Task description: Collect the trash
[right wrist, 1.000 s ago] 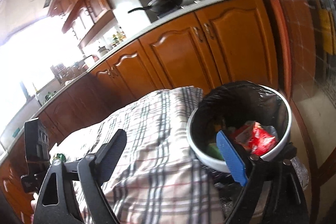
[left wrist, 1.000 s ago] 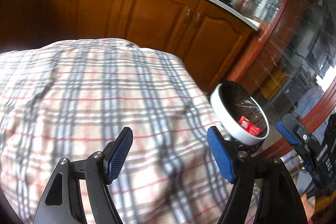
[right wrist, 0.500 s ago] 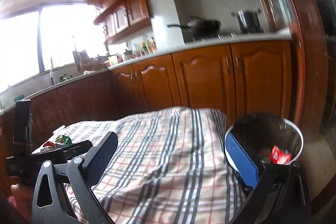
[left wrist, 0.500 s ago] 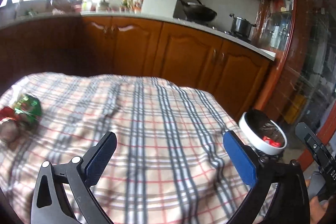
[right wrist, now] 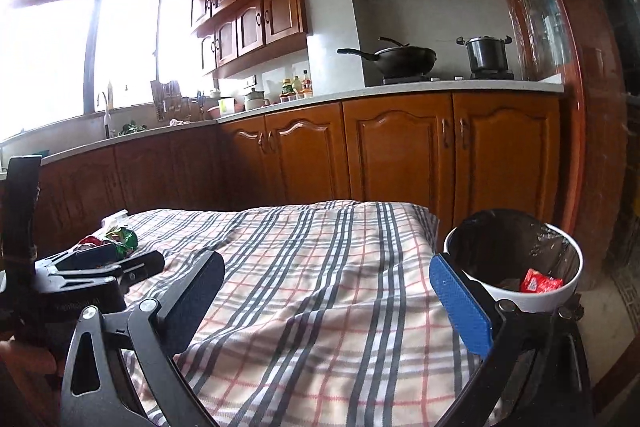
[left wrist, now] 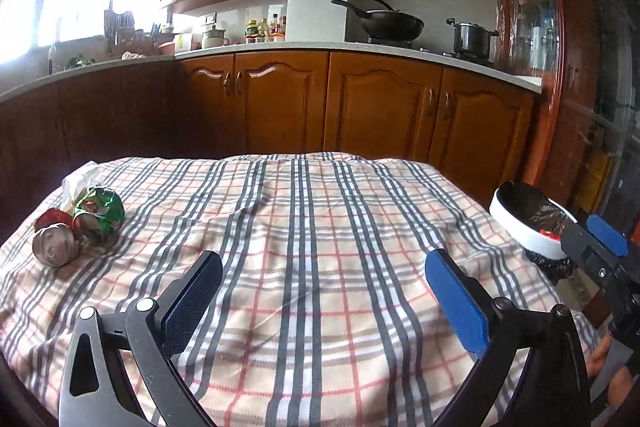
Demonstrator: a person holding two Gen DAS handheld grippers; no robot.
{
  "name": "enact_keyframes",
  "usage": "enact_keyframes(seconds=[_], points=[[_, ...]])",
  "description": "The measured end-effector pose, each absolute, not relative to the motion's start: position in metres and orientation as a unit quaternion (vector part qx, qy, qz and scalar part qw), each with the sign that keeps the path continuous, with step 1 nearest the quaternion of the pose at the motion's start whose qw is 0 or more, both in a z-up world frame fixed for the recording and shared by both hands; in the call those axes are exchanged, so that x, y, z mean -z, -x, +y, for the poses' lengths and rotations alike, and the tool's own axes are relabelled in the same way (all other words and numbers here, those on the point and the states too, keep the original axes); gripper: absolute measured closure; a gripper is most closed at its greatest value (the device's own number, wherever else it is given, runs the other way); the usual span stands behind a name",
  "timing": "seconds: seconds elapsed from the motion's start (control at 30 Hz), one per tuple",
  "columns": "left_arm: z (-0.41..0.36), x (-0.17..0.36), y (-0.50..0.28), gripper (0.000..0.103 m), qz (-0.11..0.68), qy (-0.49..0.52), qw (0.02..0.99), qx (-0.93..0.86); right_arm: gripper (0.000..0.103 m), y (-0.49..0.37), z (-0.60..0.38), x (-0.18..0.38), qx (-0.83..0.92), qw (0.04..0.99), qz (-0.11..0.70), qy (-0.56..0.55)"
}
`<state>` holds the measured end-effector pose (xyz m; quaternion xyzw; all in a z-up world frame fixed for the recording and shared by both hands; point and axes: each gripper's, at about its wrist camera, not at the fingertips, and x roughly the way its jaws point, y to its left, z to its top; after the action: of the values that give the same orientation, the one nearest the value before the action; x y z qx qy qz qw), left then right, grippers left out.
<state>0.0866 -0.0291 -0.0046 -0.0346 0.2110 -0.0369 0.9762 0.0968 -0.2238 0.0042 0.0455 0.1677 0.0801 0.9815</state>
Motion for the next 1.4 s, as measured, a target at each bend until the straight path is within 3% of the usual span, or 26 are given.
enact_keyframes(seconds=[1.4], points=[[-0.041,0.018,-0.080,0.001,0.201,-0.017,0.979,0.024,0.000,-0.099,-0.235,0.010,-0.071,0.974,0.204,-0.065]])
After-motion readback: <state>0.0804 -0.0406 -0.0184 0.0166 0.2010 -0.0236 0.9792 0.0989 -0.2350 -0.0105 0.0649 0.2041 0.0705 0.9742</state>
